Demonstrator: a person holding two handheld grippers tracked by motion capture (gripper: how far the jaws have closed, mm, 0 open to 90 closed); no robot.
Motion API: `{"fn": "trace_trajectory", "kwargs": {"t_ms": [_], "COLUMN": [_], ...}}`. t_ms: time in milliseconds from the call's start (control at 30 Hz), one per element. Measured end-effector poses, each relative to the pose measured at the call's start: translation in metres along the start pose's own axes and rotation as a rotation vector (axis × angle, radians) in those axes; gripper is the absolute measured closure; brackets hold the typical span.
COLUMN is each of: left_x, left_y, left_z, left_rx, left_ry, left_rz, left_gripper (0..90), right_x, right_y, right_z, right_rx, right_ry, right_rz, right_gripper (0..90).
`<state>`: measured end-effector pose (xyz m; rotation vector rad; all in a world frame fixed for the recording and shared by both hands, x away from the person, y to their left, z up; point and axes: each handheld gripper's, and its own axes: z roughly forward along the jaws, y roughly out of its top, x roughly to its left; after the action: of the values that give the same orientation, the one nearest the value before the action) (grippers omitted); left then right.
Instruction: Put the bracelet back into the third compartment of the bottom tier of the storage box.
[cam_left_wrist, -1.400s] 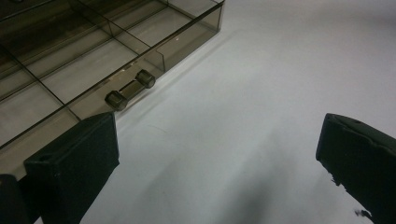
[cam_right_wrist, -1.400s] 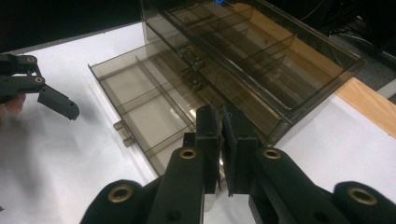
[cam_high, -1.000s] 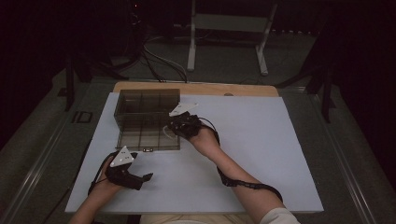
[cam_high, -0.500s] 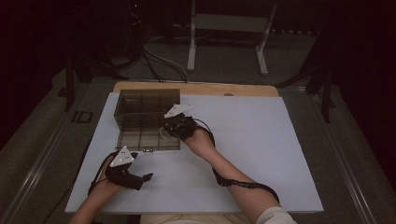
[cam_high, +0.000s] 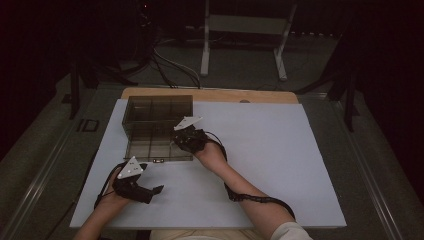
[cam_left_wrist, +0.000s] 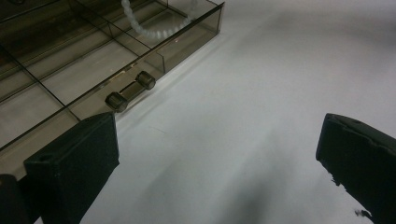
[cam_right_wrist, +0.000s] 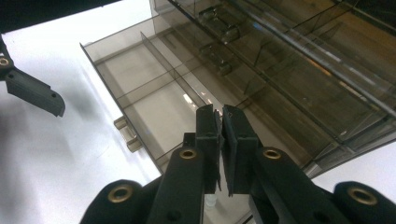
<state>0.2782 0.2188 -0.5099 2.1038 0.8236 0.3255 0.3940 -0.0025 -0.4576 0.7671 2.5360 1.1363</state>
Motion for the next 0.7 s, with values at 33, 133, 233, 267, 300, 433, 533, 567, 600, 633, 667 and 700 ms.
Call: {"fn": "trace_trajectory", "kwargs": {"t_ms": [33, 133, 233, 267, 300, 433, 533, 567, 600, 633, 667, 700], "left_x": [0.000, 0.000, 0.000, 0.000, 0.000, 0.000, 0.000, 0.000, 0.000, 0.000, 0.000, 0.000], "left_y": [0.000, 0.000, 0.000, 0.000, 0.000, 0.000, -0.001, -0.001, -0.001, -0.001, -0.001, -0.001], "left_z": [0.000, 0.000, 0.000, 0.000, 0.000, 0.001, 0.001, 0.001, 0.001, 0.001, 0.001, 0.001], "left_rx": [0.001, 0.003, 0.005, 0.006, 0.006, 0.006, 0.008, 0.008, 0.007, 0.006, 0.007, 0.008], "left_ry": [0.001, 0.000, -0.001, -0.001, -0.001, 0.000, -0.002, -0.002, -0.003, -0.003, -0.002, -0.002], "left_rz": [0.001, 0.002, 0.004, 0.005, 0.006, 0.005, 0.003, 0.003, 0.003, 0.002, 0.005, 0.005], "left_gripper": [0.7, 0.7, 0.7, 0.7, 0.7, 0.7, 0.7, 0.7, 0.7, 0.7, 0.7, 0.7], "right_x": [0.000, 0.000, -0.002, -0.002, -0.003, -0.007, -0.010, -0.010, -0.011, -0.012, -0.012, -0.011], "right_y": [-0.001, -0.003, -0.006, -0.007, -0.009, -0.012, -0.015, -0.015, -0.016, -0.016, -0.017, -0.017], "right_z": [0.001, 0.003, 0.005, 0.006, 0.007, 0.010, 0.013, 0.013, 0.014, 0.014, 0.015, 0.016], "right_rx": [0.000, 0.001, 0.011, 0.015, 0.015, 0.030, 0.033, 0.033, 0.039, 0.042, 0.043, 0.044], "right_ry": [0.002, 0.002, -0.005, -0.007, -0.008, -0.019, -0.021, -0.021, -0.025, -0.025, -0.022, -0.023], "right_rz": [0.002, 0.009, 0.017, 0.022, 0.025, 0.031, 0.039, 0.039, 0.041, 0.045, 0.045, 0.043], "right_gripper": [85.6, 85.6, 85.6, 85.6, 85.6, 85.5, 85.5, 85.5, 85.5, 85.5, 85.5, 85.4]}}
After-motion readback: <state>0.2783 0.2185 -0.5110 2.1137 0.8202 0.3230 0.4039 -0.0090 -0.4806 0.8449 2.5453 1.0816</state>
